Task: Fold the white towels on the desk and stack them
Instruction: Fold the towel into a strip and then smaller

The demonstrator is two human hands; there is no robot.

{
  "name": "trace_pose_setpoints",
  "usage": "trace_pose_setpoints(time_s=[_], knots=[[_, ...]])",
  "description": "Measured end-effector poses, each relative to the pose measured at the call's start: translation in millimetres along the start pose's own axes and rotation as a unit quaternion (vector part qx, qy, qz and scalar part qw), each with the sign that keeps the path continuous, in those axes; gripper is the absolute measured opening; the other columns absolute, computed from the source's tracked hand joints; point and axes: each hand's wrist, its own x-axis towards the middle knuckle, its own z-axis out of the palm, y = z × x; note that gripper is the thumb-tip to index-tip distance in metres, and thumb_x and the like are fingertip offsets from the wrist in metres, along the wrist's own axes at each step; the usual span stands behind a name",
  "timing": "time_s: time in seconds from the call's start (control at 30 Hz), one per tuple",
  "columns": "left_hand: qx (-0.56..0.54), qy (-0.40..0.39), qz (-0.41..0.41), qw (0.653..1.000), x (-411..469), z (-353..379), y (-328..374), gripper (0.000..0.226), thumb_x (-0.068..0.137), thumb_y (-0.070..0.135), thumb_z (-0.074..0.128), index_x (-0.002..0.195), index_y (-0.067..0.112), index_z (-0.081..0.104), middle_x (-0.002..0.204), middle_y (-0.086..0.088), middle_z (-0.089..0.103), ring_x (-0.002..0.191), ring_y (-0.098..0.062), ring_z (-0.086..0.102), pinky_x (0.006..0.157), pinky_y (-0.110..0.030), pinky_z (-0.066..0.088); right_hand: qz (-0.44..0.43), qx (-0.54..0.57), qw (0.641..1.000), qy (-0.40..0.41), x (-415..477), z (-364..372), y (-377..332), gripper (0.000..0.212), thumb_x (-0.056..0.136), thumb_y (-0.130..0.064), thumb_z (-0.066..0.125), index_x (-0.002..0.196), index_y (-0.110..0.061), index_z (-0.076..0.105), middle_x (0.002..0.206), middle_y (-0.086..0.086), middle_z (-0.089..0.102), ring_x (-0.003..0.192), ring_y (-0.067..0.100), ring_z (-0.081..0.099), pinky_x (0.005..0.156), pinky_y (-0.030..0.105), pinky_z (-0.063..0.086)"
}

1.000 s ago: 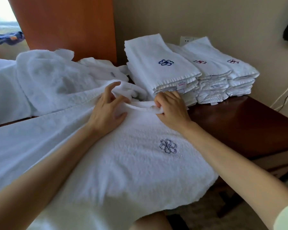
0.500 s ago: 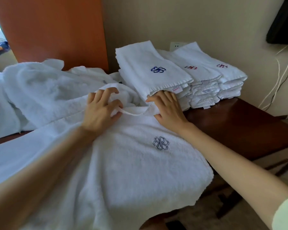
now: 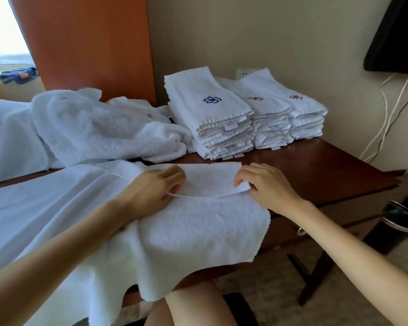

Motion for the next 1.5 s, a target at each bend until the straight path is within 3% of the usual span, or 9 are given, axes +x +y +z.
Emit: trace_pose_setpoints(time_s=[0.17, 0.33, 0.57, 0.87, 0.97, 1.13, 1.3, 1.4, 1.5], knots=[[-0.019, 0.015, 0.032, 0.999, 0.0, -7.0, 5.5, 0.019, 0.076, 0.001, 0.071, 0.090, 0.012, 0.064, 0.084, 0.001, 0.064, 0.069, -0.024, 0.062, 0.058, -0.029, 0.047, 0.160, 0.047, 0.984, 0.055, 4.9, -4.3, 18.9, 0.038, 0.074, 0.016, 0.059, 0.082, -0.019, 0.070, 0.093, -0.010, 0.068, 0.090, 0.014, 0.058, 0.059, 0.027, 0.042], [-0.011, 0.031, 0.106, 0.994, -1.1, -9.3, 4.9, 0.008, 0.088, 0.014, 0.061, 0.083, 0.011, 0.067, 0.084, -0.001, 0.061, 0.071, -0.021, 0.056, 0.063, -0.027, 0.045, 0.149, 0.083, 0.984, 0.046, 0.6, 3.8, 22.1, 0.048, 0.066, 0.022, 0.052, 0.078, -0.021, 0.069, 0.094, -0.012, 0.065, 0.090, 0.015, 0.058, 0.059, 0.023, 0.041], [-0.030, 0.047, 0.096, 0.994, -1.1, -11.5, 5.7, 0.016, 0.067, 0.002, 0.065, 0.080, 0.008, 0.059, 0.081, -0.001, 0.054, 0.070, -0.019, 0.048, 0.058, -0.035, 0.048, 0.070, 0.070, 0.994, 0.044, -3.9, 0.4, 16.1, 0.043, 0.054, 0.023, 0.066, 0.072, -0.016, 0.069, 0.090, -0.005, 0.068, 0.087, 0.016, 0.056, 0.069, 0.033, 0.044], [-0.050, -0.013, 0.089, 0.995, -0.3, -9.8, 2.4, 0.025, 0.090, 0.039, 0.055, 0.087, 0.017, 0.066, 0.081, 0.007, 0.061, 0.067, -0.011, 0.057, 0.058, -0.024, 0.047, 0.162, 0.116, 0.978, 0.062, -3.3, -3.9, 24.2, 0.052, 0.068, 0.027, 0.044, 0.062, -0.015, 0.075, 0.081, -0.007, 0.074, 0.085, 0.017, 0.065, 0.092, 0.038, 0.043], [-0.043, -0.025, 0.069, 0.996, -0.3, -7.1, 1.2, 0.027, 0.092, 0.042, 0.052, 0.092, 0.018, 0.064, 0.087, 0.008, 0.061, 0.074, -0.010, 0.058, 0.064, -0.022, 0.046, 0.204, 0.137, 0.968, 0.058, 17.8, -10.5, 13.8, 0.053, 0.077, 0.021, 0.040, 0.076, -0.017, 0.077, 0.097, -0.003, 0.075, 0.097, 0.015, 0.065, 0.087, 0.029, 0.050], [-0.108, -0.041, -0.061, 0.991, -14.3, -14.3, 1.0, 0.029, 0.093, 0.044, 0.056, 0.112, 0.022, 0.062, 0.105, 0.011, 0.059, 0.096, -0.007, 0.055, 0.080, -0.021, 0.045, 0.147, 0.112, 0.973, -0.140, 68.6, 31.2, -58.3, 0.045, 0.105, -0.031, 0.034, 0.149, -0.022, 0.035, 0.156, 0.000, 0.031, 0.145, 0.016, 0.024, 0.116, 0.032, 0.019], [-0.059, 0.106, -0.281, 0.952, -101.5, -54.4, -30.1, 0.035, 0.098, 0.036, 0.049, 0.128, 0.019, 0.055, 0.124, 0.002, 0.057, 0.107, -0.017, 0.057, 0.083, -0.025, 0.041, 0.135, 0.098, 0.954, -0.248, 73.3, 56.0, -52.8, 0.059, 0.099, -0.058, 0.025, 0.153, -0.036, 0.015, 0.162, -0.012, 0.002, 0.148, 0.006, -0.002, 0.118, 0.031, 0.001], [-0.046, 0.004, -0.457, 0.888, -165.3, -76.6, -48.0, 0.053, 0.097, 0.034, 0.051, 0.144, 0.014, 0.036, 0.143, -0.009, 0.047, 0.127, -0.027, 0.047, 0.101, -0.035, 0.034, 0.101, 0.099, 0.957, -0.254, 72.4, 53.6, -25.2, 0.054, 0.099, -0.055, 0.029, 0.150, -0.042, 0.016, 0.158, -0.020, 0.002, 0.147, 0.002, 0.000, 0.115, 0.024, 0.001], [-0.069, -0.077, -0.465, 0.879, -204.5, -95.3, -56.6, 0.061, 0.096, 0.047, 0.037, 0.150, 0.020, 0.028, 0.152, -0.002, 0.037, 0.137, -0.022, 0.036, 0.108, -0.026, 0.018, 0.105, 0.138, 0.946, -0.275, 74.3, 50.8, -9.3, 0.048, 0.100, -0.049, 0.036, 0.144, -0.047, 0.020, 0.159, -0.019, 0.009, 0.144, -0.002, 0.003, 0.116, 0.021, 0.003]])
